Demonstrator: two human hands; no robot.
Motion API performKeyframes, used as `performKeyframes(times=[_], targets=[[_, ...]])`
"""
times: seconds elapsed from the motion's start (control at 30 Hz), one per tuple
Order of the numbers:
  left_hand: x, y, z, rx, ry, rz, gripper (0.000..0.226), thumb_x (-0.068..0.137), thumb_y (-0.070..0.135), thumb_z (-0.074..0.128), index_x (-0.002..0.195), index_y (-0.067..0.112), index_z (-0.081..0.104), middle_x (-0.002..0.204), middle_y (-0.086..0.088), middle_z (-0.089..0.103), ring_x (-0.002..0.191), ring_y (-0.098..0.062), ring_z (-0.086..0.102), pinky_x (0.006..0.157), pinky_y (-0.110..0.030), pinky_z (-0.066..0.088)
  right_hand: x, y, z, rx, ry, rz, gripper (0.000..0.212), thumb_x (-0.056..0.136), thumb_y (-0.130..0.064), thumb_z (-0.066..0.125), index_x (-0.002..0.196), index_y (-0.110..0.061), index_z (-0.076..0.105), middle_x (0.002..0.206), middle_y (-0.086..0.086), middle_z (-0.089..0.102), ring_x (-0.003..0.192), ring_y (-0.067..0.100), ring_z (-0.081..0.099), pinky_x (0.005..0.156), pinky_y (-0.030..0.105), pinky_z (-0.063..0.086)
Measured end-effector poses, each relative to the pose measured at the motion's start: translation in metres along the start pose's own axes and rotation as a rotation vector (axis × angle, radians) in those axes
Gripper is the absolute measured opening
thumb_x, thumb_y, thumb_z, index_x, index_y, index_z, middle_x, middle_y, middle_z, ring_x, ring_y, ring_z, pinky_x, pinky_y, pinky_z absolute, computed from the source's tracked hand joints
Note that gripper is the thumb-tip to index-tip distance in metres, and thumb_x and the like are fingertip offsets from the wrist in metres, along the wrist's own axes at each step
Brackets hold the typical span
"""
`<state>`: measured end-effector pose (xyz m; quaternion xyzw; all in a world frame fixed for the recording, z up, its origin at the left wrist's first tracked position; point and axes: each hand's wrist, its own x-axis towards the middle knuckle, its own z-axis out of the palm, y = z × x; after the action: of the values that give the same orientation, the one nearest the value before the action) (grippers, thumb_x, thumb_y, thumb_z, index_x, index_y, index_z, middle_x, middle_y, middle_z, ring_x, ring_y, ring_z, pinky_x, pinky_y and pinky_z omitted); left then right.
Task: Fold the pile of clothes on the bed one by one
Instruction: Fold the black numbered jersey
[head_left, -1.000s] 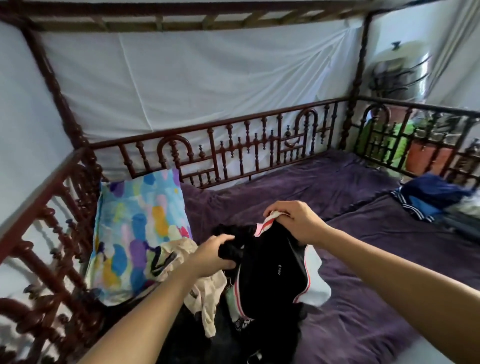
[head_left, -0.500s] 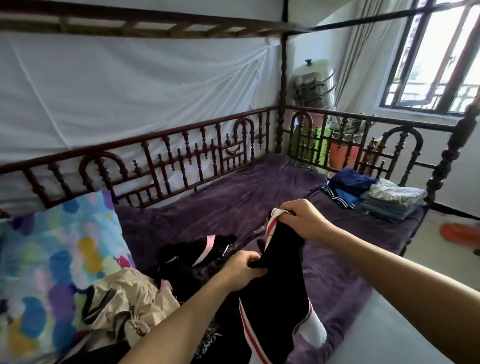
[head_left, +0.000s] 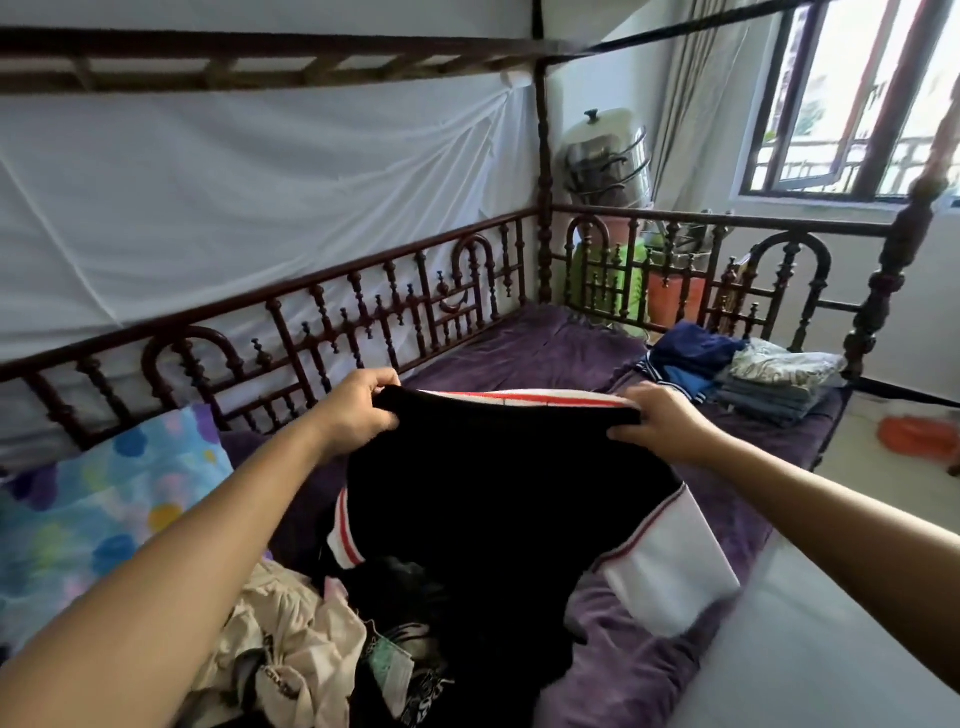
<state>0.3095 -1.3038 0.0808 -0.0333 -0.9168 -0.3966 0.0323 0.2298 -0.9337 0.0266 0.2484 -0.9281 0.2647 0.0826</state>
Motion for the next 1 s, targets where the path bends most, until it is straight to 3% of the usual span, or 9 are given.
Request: performKeyframes(times=[0.13, 0.27, 0.37, 0.43, 0.5, 0.57, 0.67, 0.83, 1.0], targets=[[0.002, -0.004, -0.025, 0.444, 0.095, -0.039, 0.029, 0.075, -0.003, 0.052, 0.082, 0.024, 0.048, 0.075, -0.004, 0.057, 0.069, -0.022, 0.056, 0.06, -0.037, 0.043, 0.025, -0.018, -0.012, 0.181, 0.274, 0.092, 0.021, 0.075, -0.008, 0.076, 0.07, -0.013, 0.056, 0.077, 0.003, 0.056, 0.08, 0.028, 0.055, 0.07, 0.037, 0.039], [-0.002, -0.004, -0.053, 0.552, 0.485, -0.09, 0.045, 0.078, 0.005, 0.055, 0.119, 0.024, 0.054, 0.101, -0.008, 0.065, 0.097, -0.034, 0.062, 0.077, -0.04, 0.047, 0.034, -0.04, -0.016, 0.282, 0.378, 0.069, 0.013, 0.086, -0.021, 0.067, 0.09, -0.025, 0.055, 0.079, -0.004, 0.061, 0.081, 0.023, 0.058, 0.072, 0.033, 0.043], [0.004, -0.001, -0.073, 0.457, 0.722, -0.093, 0.03, 0.081, 0.006, 0.053, 0.108, 0.014, 0.065, 0.109, -0.019, 0.066, 0.105, -0.041, 0.058, 0.083, -0.041, 0.046, 0.034, -0.052, -0.027, 0.26, 0.413, -0.04, 0.021, 0.088, -0.038, 0.065, 0.106, -0.037, 0.055, 0.089, -0.006, 0.067, 0.087, 0.015, 0.062, 0.081, 0.033, 0.047], [0.008, 0.001, -0.081, 0.481, 0.786, -0.081, 0.019, 0.085, 0.013, 0.052, 0.098, 0.01, 0.066, 0.104, -0.023, 0.066, 0.101, -0.044, 0.057, 0.079, -0.043, 0.045, 0.034, -0.056, -0.038, 0.175, 0.37, -0.061, 0.025, 0.082, -0.056, 0.062, 0.095, -0.035, 0.061, 0.08, -0.015, 0.066, 0.078, 0.008, 0.062, 0.074, 0.03, 0.048], [0.013, 0.001, -0.085, 0.58, 0.81, -0.096, 0.017, 0.088, 0.021, 0.052, 0.091, 0.008, 0.063, 0.097, -0.026, 0.064, 0.095, -0.047, 0.057, 0.07, -0.041, 0.04, 0.033, -0.053, -0.047, 0.118, 0.277, -0.067, 0.039, 0.078, -0.066, 0.058, 0.069, -0.027, 0.063, 0.064, -0.013, 0.062, 0.06, 0.002, 0.057, 0.06, 0.029, 0.046], [0.021, 0.001, -0.082, 0.707, 0.792, -0.085, 0.02, 0.089, 0.025, 0.053, 0.092, 0.008, 0.063, 0.094, -0.027, 0.063, 0.091, -0.047, 0.058, 0.066, -0.038, 0.036, 0.031, -0.044, -0.048, 0.142, 0.216, -0.038, 0.039, 0.08, -0.059, 0.062, 0.061, -0.026, 0.061, 0.059, -0.007, 0.06, 0.054, 0.005, 0.056, 0.056, 0.031, 0.045], [0.043, 0.005, -0.06, 0.797, 0.722, -0.083, 0.023, 0.092, 0.026, 0.05, 0.098, 0.008, 0.065, 0.099, -0.026, 0.064, 0.092, -0.046, 0.06, 0.067, -0.039, 0.039, 0.022, -0.017, -0.043, 0.308, 0.186, -0.01, 0.025, 0.085, -0.039, 0.069, 0.068, -0.022, 0.06, 0.064, -0.007, 0.061, 0.061, 0.01, 0.057, 0.061, 0.032, 0.046], [0.094, 0.017, -0.01, 0.65, 0.711, -0.269, 0.024, 0.089, 0.011, 0.049, 0.104, 0.008, 0.067, 0.107, -0.028, 0.063, 0.102, -0.047, 0.058, 0.081, -0.047, 0.046, 0.006, 0.034, -0.034, 0.616, 0.096, 0.061, 0.021, 0.088, -0.019, 0.07, 0.07, -0.021, 0.059, 0.054, -0.014, 0.058, 0.049, -0.005, 0.048, 0.049, 0.012, 0.037], [0.157, 0.026, 0.052, 0.536, 0.69, -0.432, 0.029, 0.089, 0.009, 0.05, 0.112, 0.011, 0.067, 0.117, -0.027, 0.061, 0.108, -0.046, 0.056, 0.088, -0.048, 0.047, -0.013, 0.1, -0.008, 0.82, -0.087, 0.198, 0.022, 0.089, -0.029, 0.068, 0.074, -0.018, 0.056, 0.055, -0.012, 0.047, 0.048, 0.0, 0.039, 0.043, 0.015, 0.029]])
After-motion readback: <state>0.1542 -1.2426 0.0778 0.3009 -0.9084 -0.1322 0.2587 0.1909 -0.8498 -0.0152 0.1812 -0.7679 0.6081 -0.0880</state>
